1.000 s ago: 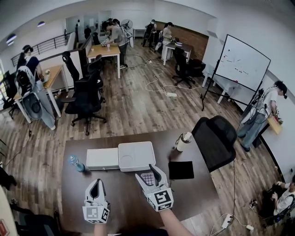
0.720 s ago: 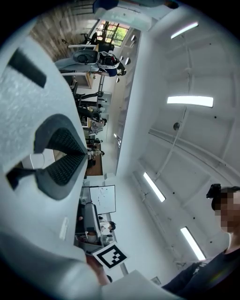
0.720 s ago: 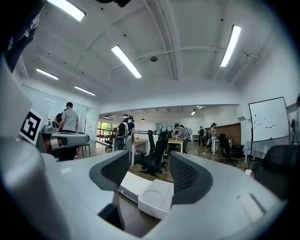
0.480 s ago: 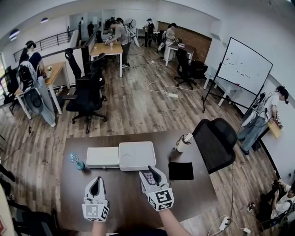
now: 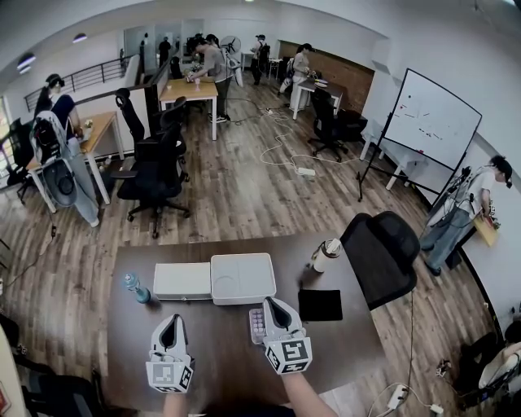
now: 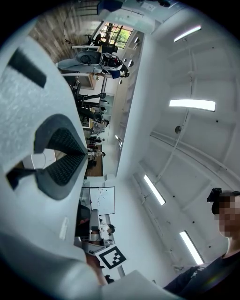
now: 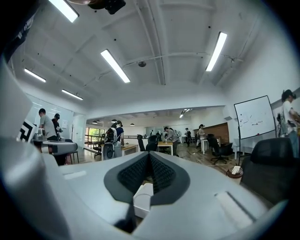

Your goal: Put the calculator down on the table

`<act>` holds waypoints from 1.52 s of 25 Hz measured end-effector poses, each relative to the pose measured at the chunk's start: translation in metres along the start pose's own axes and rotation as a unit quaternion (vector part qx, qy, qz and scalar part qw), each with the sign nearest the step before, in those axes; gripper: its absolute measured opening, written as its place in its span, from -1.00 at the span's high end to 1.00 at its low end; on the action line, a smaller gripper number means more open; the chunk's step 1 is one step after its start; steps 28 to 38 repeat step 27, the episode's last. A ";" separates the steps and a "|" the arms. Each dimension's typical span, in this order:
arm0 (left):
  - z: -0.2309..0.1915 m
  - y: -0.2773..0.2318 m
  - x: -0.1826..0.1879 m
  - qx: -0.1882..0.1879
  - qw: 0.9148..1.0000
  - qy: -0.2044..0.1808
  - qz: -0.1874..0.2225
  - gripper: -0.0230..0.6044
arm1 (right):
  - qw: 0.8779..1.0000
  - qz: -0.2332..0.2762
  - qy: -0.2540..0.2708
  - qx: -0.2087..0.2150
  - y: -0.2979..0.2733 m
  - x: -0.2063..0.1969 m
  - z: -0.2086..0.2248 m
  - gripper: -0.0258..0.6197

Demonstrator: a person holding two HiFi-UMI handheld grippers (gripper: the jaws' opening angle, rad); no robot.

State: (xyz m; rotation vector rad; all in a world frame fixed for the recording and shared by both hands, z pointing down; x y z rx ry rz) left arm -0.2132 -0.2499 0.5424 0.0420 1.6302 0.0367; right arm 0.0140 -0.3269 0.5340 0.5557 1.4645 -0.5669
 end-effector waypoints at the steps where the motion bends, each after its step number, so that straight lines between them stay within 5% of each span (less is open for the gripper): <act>1: 0.000 0.000 0.000 0.000 1.000 0.001 0.001 0.94 | 1.000 -0.001 -0.001 -0.002 0.000 -0.001 0.001 0.88; 38: 0.002 0.000 -0.003 -0.004 1.000 0.014 -0.002 0.93 | 1.000 -0.019 -0.009 0.011 0.001 -0.008 0.005 0.88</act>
Point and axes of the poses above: the fingertips, and each gripper's own axes: y backward along the fingers, z to its right, x out of its top, the point moved 1 cm from there along y, backward along the fingers, and after that the axes turned 10 degrees about x, right-handed, at the moved point
